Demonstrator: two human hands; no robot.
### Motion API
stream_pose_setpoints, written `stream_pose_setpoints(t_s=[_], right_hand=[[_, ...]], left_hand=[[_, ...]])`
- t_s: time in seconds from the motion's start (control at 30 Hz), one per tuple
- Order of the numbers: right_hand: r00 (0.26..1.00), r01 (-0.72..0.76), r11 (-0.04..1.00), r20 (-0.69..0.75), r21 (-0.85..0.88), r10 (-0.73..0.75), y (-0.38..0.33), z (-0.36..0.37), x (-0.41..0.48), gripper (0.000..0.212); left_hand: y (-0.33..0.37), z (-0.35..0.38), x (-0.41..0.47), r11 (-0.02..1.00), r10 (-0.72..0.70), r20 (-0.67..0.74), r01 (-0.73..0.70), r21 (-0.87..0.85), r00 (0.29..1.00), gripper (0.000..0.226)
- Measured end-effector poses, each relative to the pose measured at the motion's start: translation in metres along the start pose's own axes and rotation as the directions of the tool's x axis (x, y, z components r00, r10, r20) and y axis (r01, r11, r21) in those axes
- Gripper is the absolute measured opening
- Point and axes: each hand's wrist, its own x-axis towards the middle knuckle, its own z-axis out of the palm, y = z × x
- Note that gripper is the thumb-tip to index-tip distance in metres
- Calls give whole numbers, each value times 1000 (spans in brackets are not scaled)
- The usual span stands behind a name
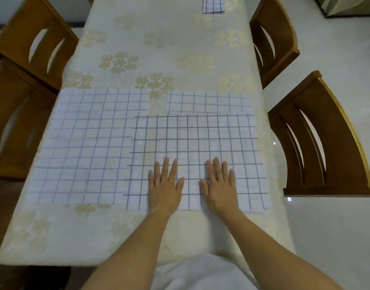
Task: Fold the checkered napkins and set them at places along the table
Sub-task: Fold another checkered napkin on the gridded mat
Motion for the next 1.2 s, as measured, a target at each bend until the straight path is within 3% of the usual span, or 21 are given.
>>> stream_pose_setpoints(t_s=[0.1, 0.17, 0.27, 0.37, 0.5, 0.7, 0.77, 0.87, 0.93, 1.1, 1.2], right_hand=[[1000, -23, 999, 7, -38, 23, 32, -3, -8, 68], [990, -140, 990, -23, 10, 140, 61, -15, -6, 70], [919, -362, 914, -95, 182, 383, 89, -42, 7, 74], [840, -466, 848, -174, 253, 514, 97, -68, 25, 71], [769, -557, 726, -80, 403, 634, 101, -80, 42, 77], [745, -603, 502, 212, 620, 633, 116, -92, 52, 48], [770, -577, 542, 185, 611, 611, 122, -101, 49, 36], [829, -508, 741, 17, 439, 559, 122, -109, 43, 29], [848, -478, 808, -60, 343, 527, 120, -112, 40, 30], [877, -377, 906, -240, 194, 416, 113, -115, 32, 33], [862, -323, 893, -292, 314, 414, 108, -120, 30, 28]], left_hand=[[-15, 6, 0, 999, 24, 21, -25, 37, 999, 67], [-19, 4, 1, 997, 67, 17, -68, 28, 998, 67], [-17, 3, 0, 997, 70, -7, -70, 37, 997, 67], [-1, -1, 9, 991, 121, -23, -120, 51, 992, 67], [27, -11, 51, 983, 177, -6, -176, 41, 984, 67], [24, -3, 70, 975, 195, -5, -193, 107, 981, 71], [24, -2, 70, 976, 195, -13, -192, 103, 981, 71], [24, -2, 71, 978, 193, -23, -191, 89, 981, 68], [23, -1, 71, 979, 190, -23, -188, 75, 981, 67], [22, -2, 72, 981, 192, -28, -190, 48, 981, 66], [22, -2, 71, 981, 194, -40, -192, 33, 980, 65]])
